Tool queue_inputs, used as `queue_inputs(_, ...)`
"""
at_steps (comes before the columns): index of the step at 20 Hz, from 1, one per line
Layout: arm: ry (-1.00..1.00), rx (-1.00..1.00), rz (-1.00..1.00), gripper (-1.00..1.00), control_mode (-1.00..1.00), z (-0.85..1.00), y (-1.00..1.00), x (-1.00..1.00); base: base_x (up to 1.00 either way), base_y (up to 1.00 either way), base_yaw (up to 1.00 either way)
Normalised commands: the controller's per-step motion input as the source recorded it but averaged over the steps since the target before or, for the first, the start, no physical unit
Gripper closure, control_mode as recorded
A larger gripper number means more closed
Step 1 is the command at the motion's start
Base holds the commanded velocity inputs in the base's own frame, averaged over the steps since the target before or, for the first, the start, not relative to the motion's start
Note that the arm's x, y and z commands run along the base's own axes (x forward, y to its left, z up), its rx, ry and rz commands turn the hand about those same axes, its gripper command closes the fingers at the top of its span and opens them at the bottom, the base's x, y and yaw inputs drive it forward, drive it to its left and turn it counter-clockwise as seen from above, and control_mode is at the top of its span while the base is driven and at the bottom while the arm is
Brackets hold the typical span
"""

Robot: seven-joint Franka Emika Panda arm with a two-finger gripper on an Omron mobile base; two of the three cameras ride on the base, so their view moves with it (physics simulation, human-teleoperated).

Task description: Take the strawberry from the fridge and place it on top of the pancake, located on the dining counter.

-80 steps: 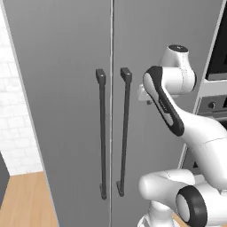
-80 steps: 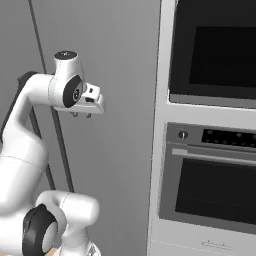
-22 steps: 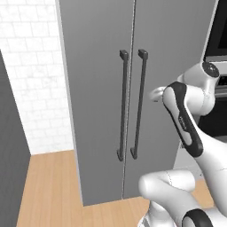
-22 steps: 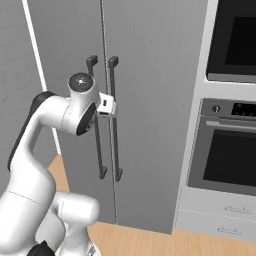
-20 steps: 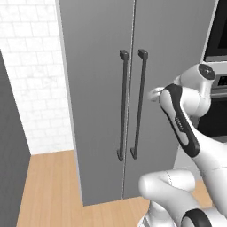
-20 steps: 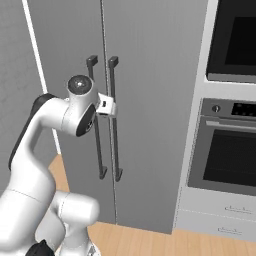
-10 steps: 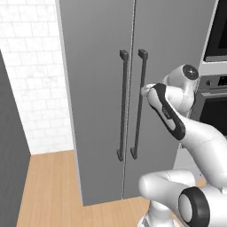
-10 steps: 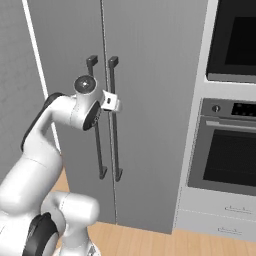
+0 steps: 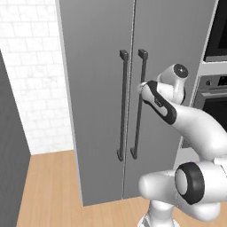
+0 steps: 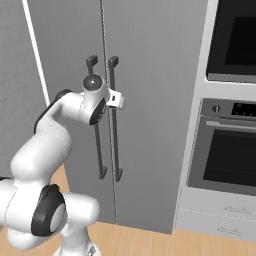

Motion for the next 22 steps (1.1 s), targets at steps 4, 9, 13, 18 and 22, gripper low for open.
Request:
queue_inputs(4, 0.0, 0.0, 0.0, -1.0, -1.0, -0.23, 0.0, 0.4, 0.0, 0.0, 0.0)
queue_inputs(9, 0.0, 0.0, 0.0, -1.0, -1.0, -0.28, 0.0, 0.43, 0.0, 0.0, 0.0)
queue_inputs(13, -0.01, 0.0, 0.0, -1.0, -1.0, -0.19, 0.0, 0.51, 0.0, 0.0, 0.0)
queue_inputs(18, 0.0, 0.0, 0.0, -1.0, -1.0, -0.1, 0.0, 0.55, 0.0, 0.0, 0.0)
queue_inputs(22, 0.0, 0.0, 0.0, -1.0, -1.0, -0.06, 0.0, 0.55, 0.0, 0.0, 0.0)
